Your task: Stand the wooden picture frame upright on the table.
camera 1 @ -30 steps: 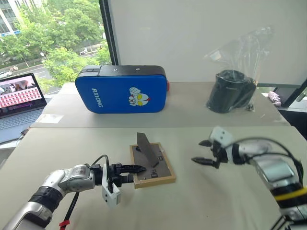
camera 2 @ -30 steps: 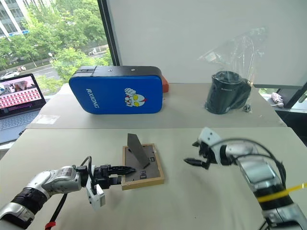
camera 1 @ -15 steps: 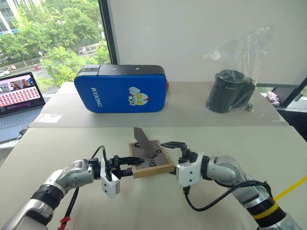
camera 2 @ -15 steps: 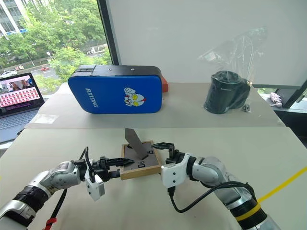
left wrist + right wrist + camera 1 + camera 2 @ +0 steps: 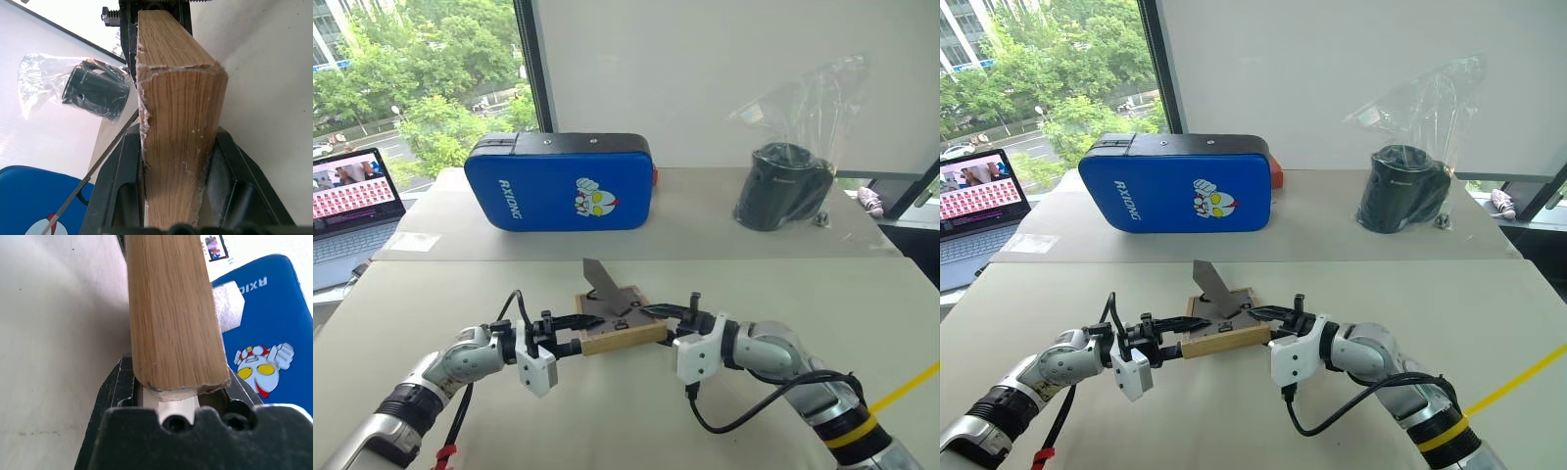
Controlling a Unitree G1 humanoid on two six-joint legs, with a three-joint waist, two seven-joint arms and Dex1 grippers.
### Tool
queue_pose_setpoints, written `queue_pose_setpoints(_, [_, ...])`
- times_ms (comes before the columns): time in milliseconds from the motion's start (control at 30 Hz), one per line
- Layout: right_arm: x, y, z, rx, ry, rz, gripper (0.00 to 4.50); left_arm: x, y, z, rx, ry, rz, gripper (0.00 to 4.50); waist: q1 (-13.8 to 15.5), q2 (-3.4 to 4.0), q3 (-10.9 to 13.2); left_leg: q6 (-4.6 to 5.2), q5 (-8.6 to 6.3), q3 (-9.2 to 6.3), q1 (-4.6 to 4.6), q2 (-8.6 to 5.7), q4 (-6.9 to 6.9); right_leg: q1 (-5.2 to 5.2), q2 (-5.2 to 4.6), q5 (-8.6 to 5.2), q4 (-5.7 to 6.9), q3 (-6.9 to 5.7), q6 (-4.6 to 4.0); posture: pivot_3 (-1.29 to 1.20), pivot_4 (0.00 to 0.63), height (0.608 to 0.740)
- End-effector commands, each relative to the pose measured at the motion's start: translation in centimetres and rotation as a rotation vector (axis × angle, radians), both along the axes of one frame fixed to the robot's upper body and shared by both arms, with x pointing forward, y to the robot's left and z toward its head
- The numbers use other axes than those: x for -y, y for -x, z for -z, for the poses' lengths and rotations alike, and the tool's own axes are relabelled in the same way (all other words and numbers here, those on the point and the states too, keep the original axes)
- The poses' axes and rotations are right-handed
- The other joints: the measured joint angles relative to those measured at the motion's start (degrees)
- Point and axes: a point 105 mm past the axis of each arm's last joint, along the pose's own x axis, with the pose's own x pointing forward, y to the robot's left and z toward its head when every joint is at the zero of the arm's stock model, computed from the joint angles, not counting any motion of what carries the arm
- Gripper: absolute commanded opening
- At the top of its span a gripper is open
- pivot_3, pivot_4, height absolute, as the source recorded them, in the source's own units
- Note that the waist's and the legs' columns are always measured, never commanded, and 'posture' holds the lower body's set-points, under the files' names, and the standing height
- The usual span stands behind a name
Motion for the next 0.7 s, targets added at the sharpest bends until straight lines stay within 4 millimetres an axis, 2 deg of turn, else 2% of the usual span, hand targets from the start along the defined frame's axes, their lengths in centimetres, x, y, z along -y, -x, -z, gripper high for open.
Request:
queue_pose_setpoints(33, [-0.1,0.2,-2.3,-0.205,-0.147,-0.004,1.30,-0.2,-0.9,0.0,-0.081,0.011,-0.065,2.16,0.4,-0.02,0.0,0.00,0.00,0.00,0.01,0.00,0.02,0.01,0.00,0.00,0.01,0.00,0.00,0.00,0.150,0.740])
queue_pose_setpoints(133, [0.3,0.2,-4.3,-0.303,-0.193,-0.006,1.30,-0.3,-1.9,-1.0,-0.165,0.087,-0.137,3.09,0.7,-0.03,0.0,0.00,0.00,-0.02,0.00,0.00,0.03,0.04,-0.01,0.01,-0.01,-0.01,-0.02,0.00,0.150,0.740])
queue_pose_setpoints(167, [0.5,0.5,-4.7,-0.384,-0.219,-0.027,1.30,-0.5,-2.3,-1.8,-0.172,0.130,-0.164,3.55,0.7,-0.03,0.0,0.01,0.00,-0.02,-0.01,-0.01,0.02,0.02,0.00,0.02,-0.04,-0.01,-0.04,0.00,0.150,0.740])
queue_pose_setpoints(200, [1.0,0.3,-5.3,-0.449,-0.255,-0.016,1.30,-0.7,-2.7,-2.7,-0.180,0.185,-0.199,3.65,0.7,-0.03,0.0,0.02,-0.01,-0.02,-0.05,-0.01,0.00,0.00,-0.01,0.10,-0.03,-0.01,-0.17,0.00,0.150,0.740])
queue_pose_setpoints(300, [2.7,-1.0,-7.1,-0.599,-0.339,0.045,1.30,-1.9,-3.5,-5.0,-0.172,0.311,-0.296,3.65,0.7,-0.05,0.2,0.10,-0.06,-0.03,-0.09,0.00,0.00,-0.07,-0.01,0.19,-0.04,-0.03,-0.39,0.00,0.150,0.740])
queue_pose_setpoints(400, [4.6,-2.4,-8.7,-0.750,-0.401,0.129,1.30,-3.1,-3.7,-5.7,-0.177,0.381,-0.402,3.65,0.5,0.04,0.4,0.09,-0.05,-0.03,-0.11,0.00,0.02,-0.13,0.00,0.23,0.01,-0.04,-0.44,0.00,0.150,0.740])
queue_pose_setpoints(467, [5.2,-2.7,-9.3,-0.810,-0.416,0.147,1.30,-3.5,-3.4,-5.4,-0.185,0.385,-0.443,3.65,0.5,0.09,0.5,0.11,-0.06,-0.03,-0.09,0.00,0.00,-0.13,0.00,0.22,0.00,-0.03,-0.45,0.00,0.150,0.740])
queue_pose_setpoints(567, [5.8,-3.4,-9.9,-0.894,-0.448,0.176,1.30,-3.3,-1.9,-3.6,-0.226,0.368,-0.469,3.65,0.4,0.09,0.5,0.20,-0.12,-0.03,-0.10,0.00,-0.05,-0.15,0.00,0.20,-0.07,-0.03,-0.46,0.00,0.150,0.740])
queue_pose_setpoints(700, [6.1,-3.7,-9.0,-0.981,-0.355,0.226,1.30,-3.0,-1.1,-2.7,-0.260,0.392,-0.508,3.65,0.7,0.11,0.6,0.24,-0.14,-0.03,-0.24,0.00,-0.01,-0.23,-0.01,0.20,-0.11,-0.04,-0.46,0.00,0.150,0.740])
